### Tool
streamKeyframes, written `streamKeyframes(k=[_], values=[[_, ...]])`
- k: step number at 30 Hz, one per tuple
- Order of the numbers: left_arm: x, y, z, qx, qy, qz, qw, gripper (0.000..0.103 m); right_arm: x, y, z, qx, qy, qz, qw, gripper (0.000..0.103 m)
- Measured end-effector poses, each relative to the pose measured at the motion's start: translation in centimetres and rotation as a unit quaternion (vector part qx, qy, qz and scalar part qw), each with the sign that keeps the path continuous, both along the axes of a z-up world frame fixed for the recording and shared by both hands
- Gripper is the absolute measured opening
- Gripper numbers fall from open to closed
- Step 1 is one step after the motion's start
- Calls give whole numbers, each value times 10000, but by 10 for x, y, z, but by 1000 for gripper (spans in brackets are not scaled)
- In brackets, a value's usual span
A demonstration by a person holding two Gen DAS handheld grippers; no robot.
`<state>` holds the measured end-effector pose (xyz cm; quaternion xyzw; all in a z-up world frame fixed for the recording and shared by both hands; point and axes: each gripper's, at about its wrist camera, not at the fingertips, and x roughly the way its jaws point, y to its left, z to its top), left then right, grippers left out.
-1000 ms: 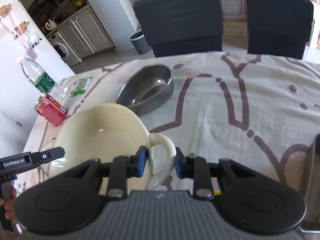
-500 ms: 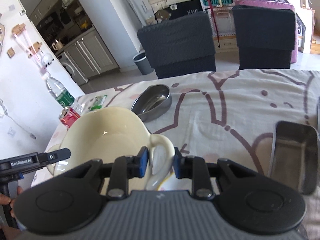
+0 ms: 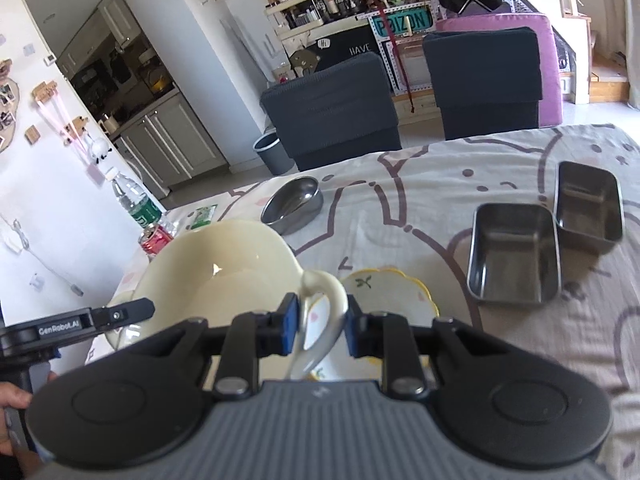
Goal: Organize plates and bowls
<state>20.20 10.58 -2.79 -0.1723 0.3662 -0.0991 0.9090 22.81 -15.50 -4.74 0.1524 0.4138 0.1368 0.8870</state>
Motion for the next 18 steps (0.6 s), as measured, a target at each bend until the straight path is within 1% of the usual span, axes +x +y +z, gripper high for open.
streamKeyframes(k=[4,7,10,12,15,18], values=[[-19,2,3,99,-26,-29,9999,21,-23,2,0,23,-97,22,9999,29],[-32,5,1,187,19,-41,9998,21,-36,3,-8,114,-32,59,9999,29],[-44,9,-9,180,55,-39,9998,21,-46,7,-13,157,58,102,9998,29],[-49,13,-20,36,150,16,9999,21,-51,10,-16,142,88,120,9998,29],[-51,19,-35,-232,397,96,9989,20,-56,13,-24,117,175,131,9997,29],[-50,19,-36,-191,390,103,9990,20,-57,14,-35,73,427,187,9989,29]])
